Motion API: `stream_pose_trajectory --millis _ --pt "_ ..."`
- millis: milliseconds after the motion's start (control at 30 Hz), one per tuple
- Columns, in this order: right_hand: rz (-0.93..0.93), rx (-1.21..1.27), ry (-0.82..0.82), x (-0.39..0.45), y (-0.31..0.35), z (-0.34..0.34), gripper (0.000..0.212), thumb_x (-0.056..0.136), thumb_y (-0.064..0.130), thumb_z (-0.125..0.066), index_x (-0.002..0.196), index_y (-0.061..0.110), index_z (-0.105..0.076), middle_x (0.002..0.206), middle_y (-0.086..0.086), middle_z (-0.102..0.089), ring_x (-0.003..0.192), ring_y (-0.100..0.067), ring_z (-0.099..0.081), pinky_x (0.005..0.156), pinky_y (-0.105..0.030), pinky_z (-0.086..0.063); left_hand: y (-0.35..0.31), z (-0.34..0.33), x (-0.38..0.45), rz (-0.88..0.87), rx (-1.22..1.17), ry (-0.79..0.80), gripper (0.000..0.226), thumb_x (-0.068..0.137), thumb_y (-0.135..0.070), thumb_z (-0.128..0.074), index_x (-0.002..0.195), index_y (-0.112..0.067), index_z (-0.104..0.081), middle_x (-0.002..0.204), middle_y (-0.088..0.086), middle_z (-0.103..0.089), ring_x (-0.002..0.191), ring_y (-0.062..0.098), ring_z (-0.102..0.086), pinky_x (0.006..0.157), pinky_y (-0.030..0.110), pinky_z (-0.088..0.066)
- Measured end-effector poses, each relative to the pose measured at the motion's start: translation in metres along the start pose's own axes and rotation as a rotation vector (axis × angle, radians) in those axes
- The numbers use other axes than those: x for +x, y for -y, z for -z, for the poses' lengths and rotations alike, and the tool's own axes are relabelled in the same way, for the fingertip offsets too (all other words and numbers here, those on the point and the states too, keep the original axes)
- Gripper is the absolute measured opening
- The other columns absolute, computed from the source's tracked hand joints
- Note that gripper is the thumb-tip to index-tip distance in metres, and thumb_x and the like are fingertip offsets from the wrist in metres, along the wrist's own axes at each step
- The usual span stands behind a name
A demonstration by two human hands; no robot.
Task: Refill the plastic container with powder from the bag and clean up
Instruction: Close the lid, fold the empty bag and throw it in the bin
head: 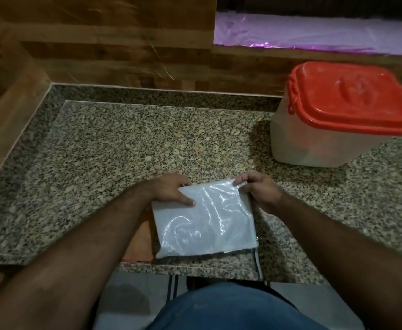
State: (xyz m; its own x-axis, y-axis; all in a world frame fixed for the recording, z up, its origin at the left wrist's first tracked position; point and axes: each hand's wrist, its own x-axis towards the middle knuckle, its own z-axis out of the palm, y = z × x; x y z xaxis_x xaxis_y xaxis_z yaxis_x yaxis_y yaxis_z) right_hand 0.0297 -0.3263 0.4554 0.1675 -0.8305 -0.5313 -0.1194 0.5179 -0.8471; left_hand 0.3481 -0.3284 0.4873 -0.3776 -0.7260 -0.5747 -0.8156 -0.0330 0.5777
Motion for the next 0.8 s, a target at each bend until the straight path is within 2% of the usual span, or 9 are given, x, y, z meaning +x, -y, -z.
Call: stream_pose_trajectory --millis 133,233,333,400,467,567,667,733,800 --pt "0.068 0.084 0.092 -0.001 0.029 -0.003 0.041 0.085 -0.024 -0.057 0.091 0.014 -0.074 0.104 -0.013 -0.073 0.091 -0.032 -0.062 0.072 -0.036 -0.053 -0.021 0.009 0.005 -0.014 -0.143 0.181 0.039 0.082 -0.03 -0.094 0.116 -0.021 -0.078 0.11 -0.001 -0.083 0.1 0.024 -0.08 0.089 0.044 -0.066" --pt "0.128 0.099 0.134 -0.006 0.058 0.0 0.04 0.088 -0.019 -0.064 0.111 0.013 -0.07 0.107 -0.013 -0.071 0.091 -0.025 -0.067 0.075 -0.036 -0.059 -0.024 0.01 -0.004 -0.026 -0.34 0.202 0.037 0.087 -0.014 -0.088 0.122 -0.013 -0.077 0.113 0.008 -0.083 0.102 0.032 -0.081 0.089 0.049 -0.066" --pt "0.158 0.102 0.074 -0.012 0.081 0.019 0.031 0.094 0.015 -0.076 0.124 0.015 -0.066 0.093 -0.001 -0.072 0.068 -0.011 -0.065 0.059 -0.028 -0.053 -0.026 0.011 -0.019 -0.026 -0.514 0.13 0.033 0.092 -0.009 -0.082 0.124 -0.009 -0.076 0.114 0.012 -0.082 0.102 0.035 -0.08 0.084 0.045 -0.066" --pt "0.144 0.215 -0.028 -0.012 0.081 0.029 0.053 0.088 0.047 -0.076 0.12 0.006 -0.065 0.096 -0.005 -0.068 0.065 -0.012 -0.059 0.056 -0.027 -0.044 -0.024 0.008 -0.029 -0.01 -0.682 0.048 0.032 0.093 -0.007 -0.079 0.125 -0.008 -0.075 0.116 0.014 -0.081 0.104 0.037 -0.079 0.083 0.046 -0.066" --pt "0.12 0.331 -0.024 -0.014 0.07 0.03 0.091 0.086 0.072 -0.065 0.13 -0.008 -0.059 0.096 -0.01 -0.063 0.074 -0.02 -0.058 0.067 -0.032 -0.042 -0.022 -0.001 -0.034 -0.021 -0.873 -0.067 0.035 0.092 -0.008 -0.079 0.126 -0.008 -0.074 0.121 0.018 -0.079 0.11 0.041 -0.077 0.089 0.053 -0.064" --pt "0.033 0.394 0.221 -0.028 0.05 0.017 0.099 0.083 0.086 -0.055 0.137 0.004 -0.063 0.103 -0.019 -0.056 0.092 -0.031 -0.054 0.083 -0.041 -0.043 -0.03 -0.021 -0.028 -0.069 -1.102 -0.266 0.041 0.087 -0.011 -0.08 0.126 -0.006 -0.073 0.125 0.022 -0.077 0.116 0.046 -0.073 0.094 0.057 -0.062" --pt "0.04 0.485 0.355 -0.039 0.049 0.003 0.079 0.086 0.058 -0.067 0.147 0.008 -0.061 0.122 -0.017 -0.073 0.114 -0.035 -0.069 0.1 -0.048 -0.055 -0.045 -0.037 -0.018 -0.09 -1.227 -0.375 0.038 0.092 -0.009 -0.077 0.129 -0.004 -0.071 0.126 0.02 -0.077 0.12 0.047 -0.071 0.1 0.059 -0.059" --pt "0.117 0.378 0.329 -0.041 0.056 -0.002 0.052 0.092 0.017 -0.073 0.142 0.003 -0.062 0.131 -0.018 -0.074 0.122 -0.038 -0.07 0.1 -0.05 -0.059 -0.05 -0.042 -0.014 -0.094 -1.269 -0.385 0.034 0.098 -0.007 -0.072 0.132 -0.004 -0.07 0.129 0.02 -0.076 0.121 0.045 -0.071 0.103 0.06 -0.057" --pt "0.144 0.269 0.27 -0.036 0.059 0.001 0.052 0.091 -0.009 -0.07 0.141 0.001 -0.06 0.136 -0.022 -0.071 0.129 -0.046 -0.065 0.107 -0.058 -0.055 -0.051 -0.041 -0.013 -0.096 -1.295 -0.379 0.034 0.098 -0.005 -0.071 0.132 -0.005 -0.071 0.132 0.022 -0.074 0.122 0.045 -0.07 0.105 0.062 -0.055"
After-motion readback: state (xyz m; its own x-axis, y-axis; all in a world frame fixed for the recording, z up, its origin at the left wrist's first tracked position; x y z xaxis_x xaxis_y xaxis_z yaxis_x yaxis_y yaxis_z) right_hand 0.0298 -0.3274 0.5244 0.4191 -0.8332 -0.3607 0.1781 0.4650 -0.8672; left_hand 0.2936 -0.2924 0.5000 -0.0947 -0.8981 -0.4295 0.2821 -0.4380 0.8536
